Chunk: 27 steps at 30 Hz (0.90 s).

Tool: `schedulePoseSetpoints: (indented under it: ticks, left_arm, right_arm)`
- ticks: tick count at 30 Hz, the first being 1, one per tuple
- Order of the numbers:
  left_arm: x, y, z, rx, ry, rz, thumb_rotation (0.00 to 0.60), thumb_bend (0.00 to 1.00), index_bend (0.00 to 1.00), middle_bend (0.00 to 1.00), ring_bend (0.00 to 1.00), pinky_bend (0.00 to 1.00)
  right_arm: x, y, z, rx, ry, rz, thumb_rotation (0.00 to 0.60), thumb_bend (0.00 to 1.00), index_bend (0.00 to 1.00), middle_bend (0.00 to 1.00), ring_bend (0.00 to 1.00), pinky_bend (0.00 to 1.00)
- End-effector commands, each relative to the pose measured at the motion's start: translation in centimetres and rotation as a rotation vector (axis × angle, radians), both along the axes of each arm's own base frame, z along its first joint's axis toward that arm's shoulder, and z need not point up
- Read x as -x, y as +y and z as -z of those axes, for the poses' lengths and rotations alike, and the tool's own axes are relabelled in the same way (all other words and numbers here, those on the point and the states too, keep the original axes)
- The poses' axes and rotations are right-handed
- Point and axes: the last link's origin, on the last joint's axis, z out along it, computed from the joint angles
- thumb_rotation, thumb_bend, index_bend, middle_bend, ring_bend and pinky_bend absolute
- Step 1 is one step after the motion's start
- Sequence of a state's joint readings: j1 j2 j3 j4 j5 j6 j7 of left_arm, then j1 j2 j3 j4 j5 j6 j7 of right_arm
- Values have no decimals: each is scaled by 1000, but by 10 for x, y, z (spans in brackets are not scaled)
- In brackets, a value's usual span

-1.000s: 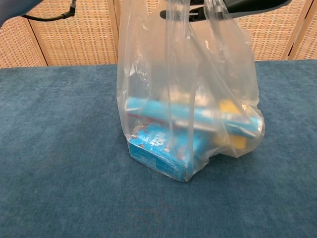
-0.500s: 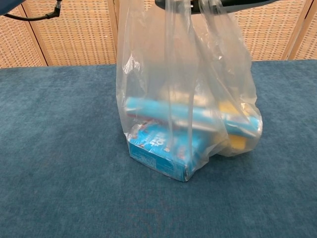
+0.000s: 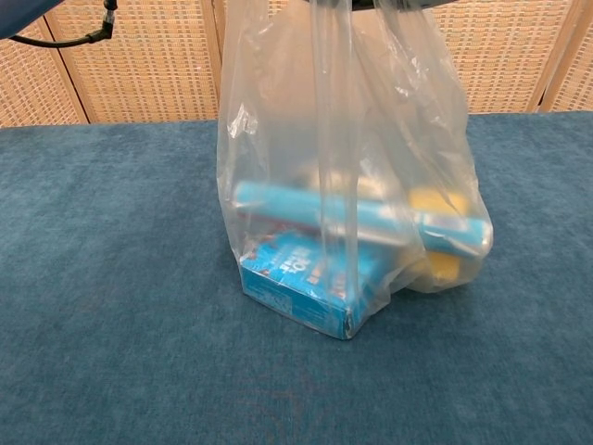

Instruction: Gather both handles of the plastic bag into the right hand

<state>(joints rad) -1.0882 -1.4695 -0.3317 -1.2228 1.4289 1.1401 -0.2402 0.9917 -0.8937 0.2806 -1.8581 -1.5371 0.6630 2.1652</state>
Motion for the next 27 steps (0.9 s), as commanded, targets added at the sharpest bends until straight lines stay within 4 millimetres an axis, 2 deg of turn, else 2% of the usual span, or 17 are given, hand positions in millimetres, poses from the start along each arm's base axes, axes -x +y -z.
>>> schedulePoseSetpoints:
  ticks: [1, 3, 8, 14, 21, 27]
  left_arm:
    - [0, 0, -1, -1, -3, 0, 600, 0, 0, 0, 0, 0]
    - [0, 0, -2, -3, -6, -1, 600, 0, 0, 0, 0, 0]
    - [1, 0, -4, 7, -8, -2, 600, 0, 0, 0, 0, 0]
    - [7, -1, -9, 40, 13, -19, 600, 0, 0, 0, 0, 0]
    - [18, -3, -18, 67, 29, -40, 600, 0, 0, 0, 0, 0]
    - [28, -4, -22, 134, 31, -67, 534, 0, 0, 0, 0, 0]
  right_arm:
    - [-2, -1, 1, 9, -4, 12, 600, 430, 276, 352, 211, 213]
    - [-4, -1, 1, 15, -11, 22, 600, 436, 253, 322, 176, 211]
    - [-6, 0, -1, 25, -27, 41, 600, 448, 193, 310, 163, 220]
    - [-9, 4, -2, 18, -45, 42, 600, 454, 194, 310, 194, 292]
    - [-9, 3, -3, 11, -34, 42, 600, 455, 199, 310, 216, 294]
    - [-4, 0, -2, 13, -17, 49, 600, 454, 199, 328, 242, 294]
